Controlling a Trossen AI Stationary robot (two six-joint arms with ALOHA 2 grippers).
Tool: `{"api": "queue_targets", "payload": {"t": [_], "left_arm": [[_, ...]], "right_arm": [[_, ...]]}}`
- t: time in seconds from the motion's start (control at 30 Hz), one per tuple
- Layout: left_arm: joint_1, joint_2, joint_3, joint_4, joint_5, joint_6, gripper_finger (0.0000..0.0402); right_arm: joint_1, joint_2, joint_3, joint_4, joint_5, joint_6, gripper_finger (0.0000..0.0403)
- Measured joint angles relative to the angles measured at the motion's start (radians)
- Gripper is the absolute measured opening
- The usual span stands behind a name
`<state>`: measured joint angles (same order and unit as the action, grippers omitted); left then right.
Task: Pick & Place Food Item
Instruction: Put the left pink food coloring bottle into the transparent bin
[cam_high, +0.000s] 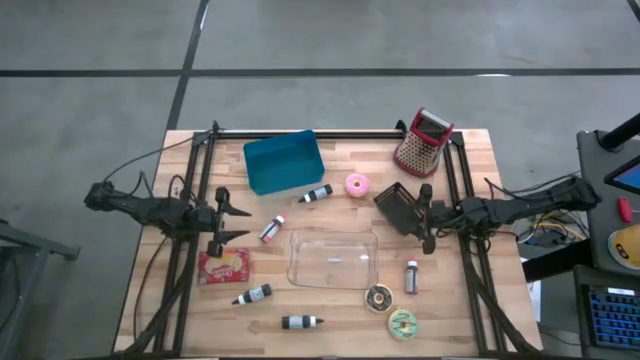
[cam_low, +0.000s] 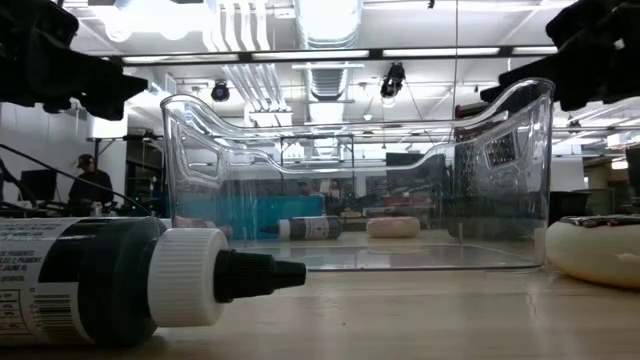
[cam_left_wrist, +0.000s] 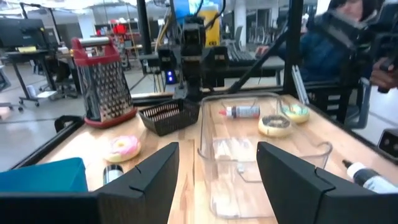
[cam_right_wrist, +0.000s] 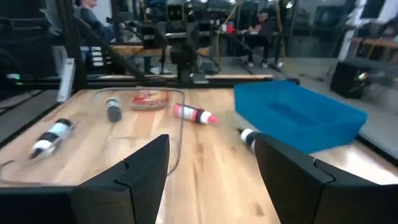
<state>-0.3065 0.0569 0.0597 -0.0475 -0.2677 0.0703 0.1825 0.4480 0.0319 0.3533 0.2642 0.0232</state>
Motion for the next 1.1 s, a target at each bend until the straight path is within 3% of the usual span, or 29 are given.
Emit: {"api": "queue_targets", "payload": {"t": [0.17, 0.43, 0.83, 1.1], "left_arm": [[0.001, 0.044, 0.0, 0.018, -0.003, 0.029, 0.022], [0.001, 0.063, 0.0, 0.067, -0.003, 0.037, 0.022], [0.001, 0.067, 0.0, 0.075, -0.004, 0.044, 0.022], [0.001, 0.067, 0.0, 0.081, -0.049, 0.05, 0.022]], "right_arm": [[0.0, 0.122, 0.0, 0.087, 0.074, -0.028, 0.0233], [0.0, 0.265, 0.002, 0.308, 0.079, -0.089, 0.0233], [0.001, 0.353, 0.104, 0.3, -0.032, -0.133, 0.0233], [0.001, 0.433, 0.205, 0.27, -0.04, -0.234, 0.0233]]}}
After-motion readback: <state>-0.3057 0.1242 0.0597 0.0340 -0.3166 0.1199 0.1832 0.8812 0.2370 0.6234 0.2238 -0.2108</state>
